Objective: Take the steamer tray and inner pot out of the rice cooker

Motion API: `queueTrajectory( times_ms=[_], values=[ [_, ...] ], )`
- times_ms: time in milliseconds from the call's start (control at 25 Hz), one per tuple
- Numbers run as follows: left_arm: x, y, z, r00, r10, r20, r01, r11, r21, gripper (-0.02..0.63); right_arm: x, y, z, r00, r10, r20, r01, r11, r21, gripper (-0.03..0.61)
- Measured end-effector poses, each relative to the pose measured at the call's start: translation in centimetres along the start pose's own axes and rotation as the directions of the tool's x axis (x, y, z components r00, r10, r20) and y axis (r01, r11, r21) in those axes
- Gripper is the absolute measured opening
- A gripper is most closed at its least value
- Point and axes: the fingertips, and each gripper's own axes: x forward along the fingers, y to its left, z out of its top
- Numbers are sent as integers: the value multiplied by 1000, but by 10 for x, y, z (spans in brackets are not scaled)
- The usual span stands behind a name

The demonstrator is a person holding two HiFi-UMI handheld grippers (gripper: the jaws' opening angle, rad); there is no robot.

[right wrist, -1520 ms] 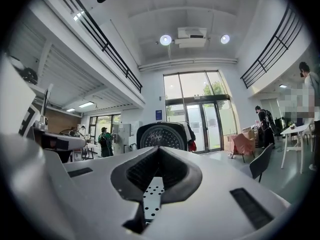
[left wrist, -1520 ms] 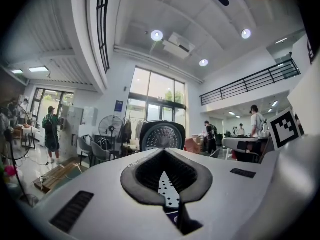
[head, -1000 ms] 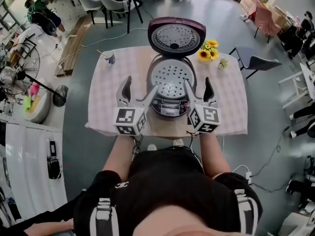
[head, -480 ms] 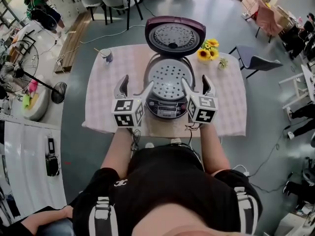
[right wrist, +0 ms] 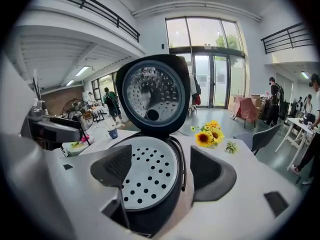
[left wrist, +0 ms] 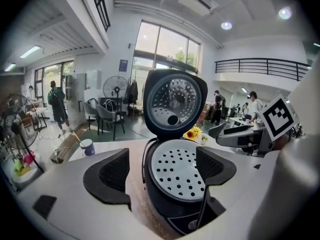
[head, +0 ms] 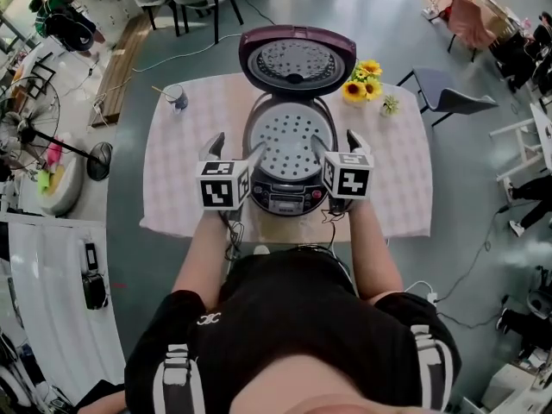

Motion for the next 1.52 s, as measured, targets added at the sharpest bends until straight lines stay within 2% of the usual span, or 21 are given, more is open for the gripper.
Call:
queueTrajectory(
  times_ms=[200,480,760,880,1040,1160,1200,1280,1360,1440,1520],
  values=[
    [33,3,-5,995,-29,-97,28,1000,-4,413,30,-12,-10,994,-21,-111,20,1000,-16,347],
    [77,12,-22,964,-41,-264,39,999,-14,413,70,-19,-15,970,-5,-242,5,1000,1,345],
    [102,22,-50,914,-34,-405,14,999,-52,413,89,-28,-51,906,-30,-423,35,999,4,344],
    [109,27,-61,893,-25,-450,-10,997,-73,411,91,-38,-64,869,-81,-489,74,997,-33,342],
    [118,37,-73,871,17,-491,-58,996,-68,402,102,-38,-63,868,-94,-487,75,995,-59,321],
    [119,46,-88,845,93,-527,-103,995,11,362,108,-37,-67,869,-106,-484,77,994,-78,246],
    [118,47,-91,840,103,-532,-112,994,15,346,108,-39,-69,866,-117,-485,85,992,-88,219],
    [116,47,-92,841,96,-533,-121,993,-12,292,108,-45,-71,865,-138,-483,101,990,-102,153],
    [117,41,-92,841,70,-537,-108,993,-41,263,107,-47,-70,867,-136,-479,102,990,-97,140],
    [114,43,-90,835,97,-542,-122,992,-10,226,107,-46,-70,872,-128,-473,98,991,-88,137],
    [113,41,-87,840,103,-533,-122,993,0,212,104,-47,-68,878,-123,-463,99,992,-76,135]
  ],
)
